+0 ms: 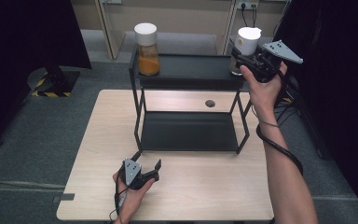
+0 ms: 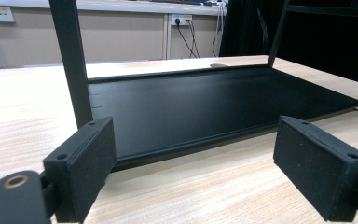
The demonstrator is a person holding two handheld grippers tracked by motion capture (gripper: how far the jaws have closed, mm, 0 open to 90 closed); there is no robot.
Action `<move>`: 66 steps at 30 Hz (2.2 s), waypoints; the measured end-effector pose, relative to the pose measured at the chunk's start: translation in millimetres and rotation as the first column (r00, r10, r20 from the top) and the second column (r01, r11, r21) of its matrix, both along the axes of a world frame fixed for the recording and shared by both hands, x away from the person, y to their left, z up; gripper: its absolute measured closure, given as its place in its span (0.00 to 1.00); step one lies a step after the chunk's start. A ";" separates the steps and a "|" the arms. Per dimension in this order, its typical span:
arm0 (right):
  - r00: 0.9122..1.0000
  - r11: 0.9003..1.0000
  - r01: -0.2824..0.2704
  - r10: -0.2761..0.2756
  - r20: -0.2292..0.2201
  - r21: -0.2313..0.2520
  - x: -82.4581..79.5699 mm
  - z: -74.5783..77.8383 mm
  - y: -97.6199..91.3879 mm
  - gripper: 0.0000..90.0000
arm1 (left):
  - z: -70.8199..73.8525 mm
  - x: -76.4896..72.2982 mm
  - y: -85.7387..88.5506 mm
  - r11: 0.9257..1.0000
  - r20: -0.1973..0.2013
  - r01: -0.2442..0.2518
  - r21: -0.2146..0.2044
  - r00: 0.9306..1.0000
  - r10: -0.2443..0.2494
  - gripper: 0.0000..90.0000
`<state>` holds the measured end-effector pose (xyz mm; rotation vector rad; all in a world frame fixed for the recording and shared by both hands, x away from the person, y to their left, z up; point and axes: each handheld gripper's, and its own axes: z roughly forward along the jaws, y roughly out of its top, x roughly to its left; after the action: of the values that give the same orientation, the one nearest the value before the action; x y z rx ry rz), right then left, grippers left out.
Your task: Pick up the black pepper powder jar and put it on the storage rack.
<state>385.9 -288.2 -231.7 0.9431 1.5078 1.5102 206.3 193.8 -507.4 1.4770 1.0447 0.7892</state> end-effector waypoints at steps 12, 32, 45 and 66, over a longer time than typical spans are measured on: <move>1.000 1.000 -0.007 0.007 -0.005 0.015 5.0 -2.8 -2.0 0.34 | -0.2 -0.3 -0.2 1.000 0.002 0.000 0.001 1.000 0.000 0.14; 1.000 0.999 -0.025 0.026 -0.016 0.028 -2.5 -1.1 -6.4 0.09 | -0.1 -0.2 -0.3 1.000 0.002 0.000 0.002 1.000 0.000 0.14; 0.999 0.999 -0.047 0.048 -0.004 0.015 -15.3 -4.4 -16.0 0.08 | 0.0 0.0 -0.1 1.000 0.000 0.000 0.001 1.000 0.000 0.14; 0.996 0.995 -0.093 0.093 -0.002 -0.022 -39.1 -21.4 -20.9 0.07 | -0.3 -0.4 -0.4 1.000 0.002 -0.001 -0.001 1.000 0.001 0.14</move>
<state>346.7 -309.1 -253.0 0.8715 1.5848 1.5557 205.8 193.4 -507.7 1.4749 1.0435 0.7907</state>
